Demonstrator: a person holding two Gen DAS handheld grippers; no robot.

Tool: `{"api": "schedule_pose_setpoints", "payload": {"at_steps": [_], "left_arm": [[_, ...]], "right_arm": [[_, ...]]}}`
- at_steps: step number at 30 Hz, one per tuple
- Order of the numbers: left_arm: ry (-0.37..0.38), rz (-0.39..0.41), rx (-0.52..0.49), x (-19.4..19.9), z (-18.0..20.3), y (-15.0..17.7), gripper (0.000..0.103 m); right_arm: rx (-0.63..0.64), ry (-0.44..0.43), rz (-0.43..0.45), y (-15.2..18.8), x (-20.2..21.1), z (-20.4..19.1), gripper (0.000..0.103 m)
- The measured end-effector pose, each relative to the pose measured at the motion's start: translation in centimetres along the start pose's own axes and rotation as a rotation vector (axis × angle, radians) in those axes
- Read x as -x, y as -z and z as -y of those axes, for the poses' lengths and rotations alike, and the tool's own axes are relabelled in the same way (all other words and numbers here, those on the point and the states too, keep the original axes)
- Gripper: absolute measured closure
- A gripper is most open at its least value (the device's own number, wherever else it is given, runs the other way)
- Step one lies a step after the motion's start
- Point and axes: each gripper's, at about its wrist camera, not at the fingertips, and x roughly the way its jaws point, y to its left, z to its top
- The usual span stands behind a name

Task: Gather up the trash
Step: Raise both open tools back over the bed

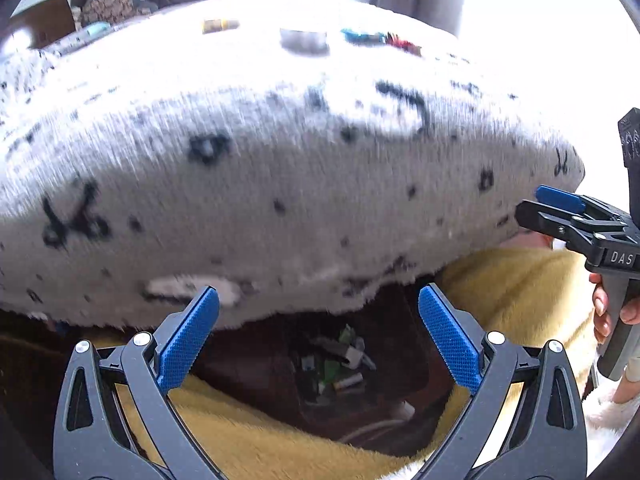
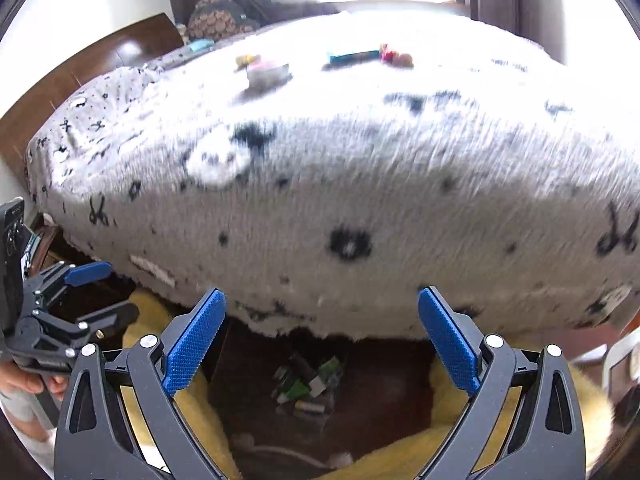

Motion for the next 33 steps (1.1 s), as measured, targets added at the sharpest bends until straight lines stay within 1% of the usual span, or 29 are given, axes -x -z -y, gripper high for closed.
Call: {"api": "schedule_pose_setpoints", "payload": {"at_steps": [2, 8, 14, 19, 26, 31, 33], "left_arm": [[-0.012, 0.025, -0.001, 0.6, -0.1, -1.2, 0.008], [-0.054, 0.101, 0.003, 1.8, -0.8, -5.0, 0.008], [-0.088, 0.146, 0.007, 1.8, -1.4, -8.3, 0.008], [-0.094, 0.137, 0.023, 0.8, -2.4, -10.3, 0.008], [-0.115, 0.102, 0.026, -2.7, -2.9, -13.1, 0.008], [-0.121, 0.089, 0.024, -5.2, -2.6, -15.7, 0.008], [-0.134, 0.089, 0.027, -6.3, -2.5, -17.1, 0.008]], "right_arm": [[0.011, 0.017, 0.033, -1.1, 0.7, 0.3, 0.004], [0.046, 0.060, 0.092, -4.2, 1.8, 1.1, 0.004], [0.065, 0.069, 0.105, -6.8, 1.2, 1.6, 0.004], [0.065, 0.077, 0.079, -8.9, -0.9, 2.0, 0.004], [0.065, 0.107, 0.083, -12.2, -3.9, 2.8, 0.004], [0.044, 0.181, 0.094, -16.2, -7.0, 4.4, 0.004], [0.027, 0.197, 0.088, -17.7, -8.4, 5.2, 0.004]]}}
